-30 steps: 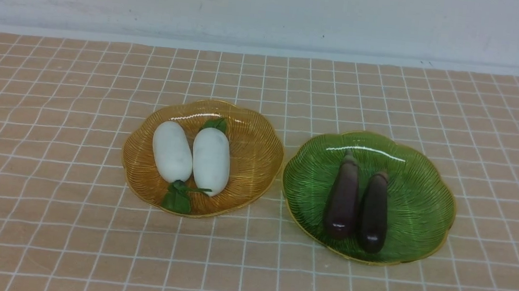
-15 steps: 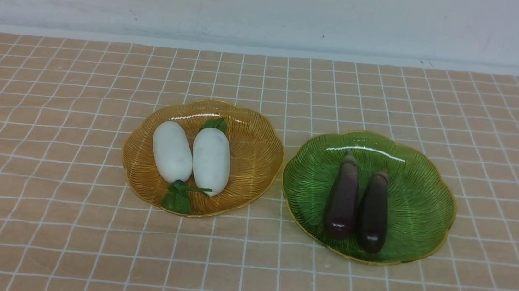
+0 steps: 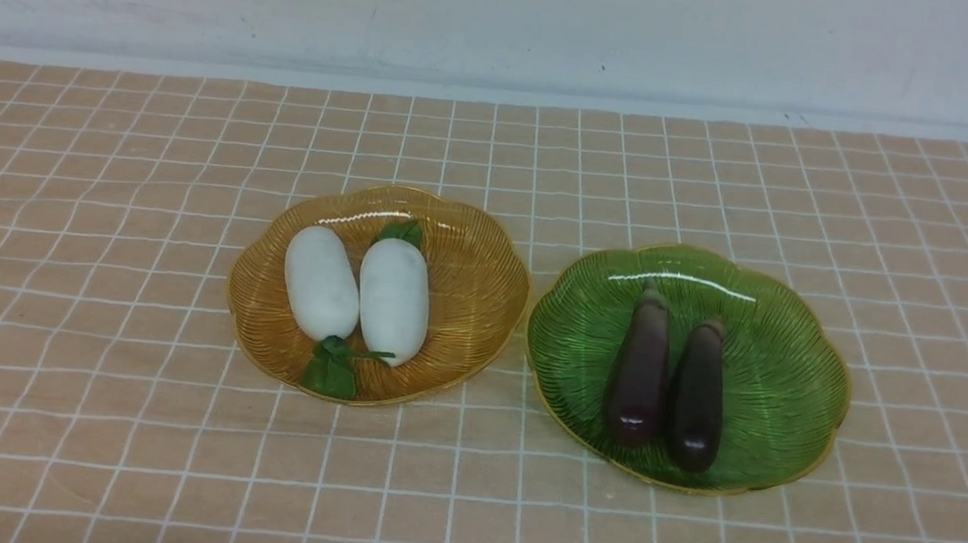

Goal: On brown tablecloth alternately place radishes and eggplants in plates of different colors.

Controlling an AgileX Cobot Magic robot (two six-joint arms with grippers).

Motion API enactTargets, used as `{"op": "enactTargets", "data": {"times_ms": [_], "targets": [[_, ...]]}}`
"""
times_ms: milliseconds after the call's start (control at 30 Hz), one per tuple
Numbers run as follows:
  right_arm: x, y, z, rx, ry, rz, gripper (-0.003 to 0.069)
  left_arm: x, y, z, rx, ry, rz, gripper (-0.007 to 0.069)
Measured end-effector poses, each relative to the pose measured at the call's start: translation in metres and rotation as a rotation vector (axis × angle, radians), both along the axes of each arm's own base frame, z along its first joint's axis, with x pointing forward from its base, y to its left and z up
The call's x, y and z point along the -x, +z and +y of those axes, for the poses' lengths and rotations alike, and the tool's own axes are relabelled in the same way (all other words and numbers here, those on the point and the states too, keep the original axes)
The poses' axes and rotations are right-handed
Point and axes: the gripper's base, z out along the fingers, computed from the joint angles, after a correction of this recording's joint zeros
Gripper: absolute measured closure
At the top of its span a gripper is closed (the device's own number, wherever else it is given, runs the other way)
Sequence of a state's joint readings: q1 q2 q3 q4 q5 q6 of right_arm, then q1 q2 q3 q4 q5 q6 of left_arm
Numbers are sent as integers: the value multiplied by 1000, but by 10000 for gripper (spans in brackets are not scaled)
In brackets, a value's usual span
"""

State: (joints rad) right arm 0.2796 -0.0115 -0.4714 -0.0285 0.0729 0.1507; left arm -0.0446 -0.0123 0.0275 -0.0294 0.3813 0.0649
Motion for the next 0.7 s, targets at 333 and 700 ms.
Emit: {"op": "enactTargets", "data": {"times_ms": [333, 700], "targets": [[0, 0, 0, 14, -9, -4, 674, 0, 0, 0, -1, 0, 0, 628], [-26, -44, 2, 97, -245, 249, 674, 0, 0, 0, -2, 0, 0, 628]]}}
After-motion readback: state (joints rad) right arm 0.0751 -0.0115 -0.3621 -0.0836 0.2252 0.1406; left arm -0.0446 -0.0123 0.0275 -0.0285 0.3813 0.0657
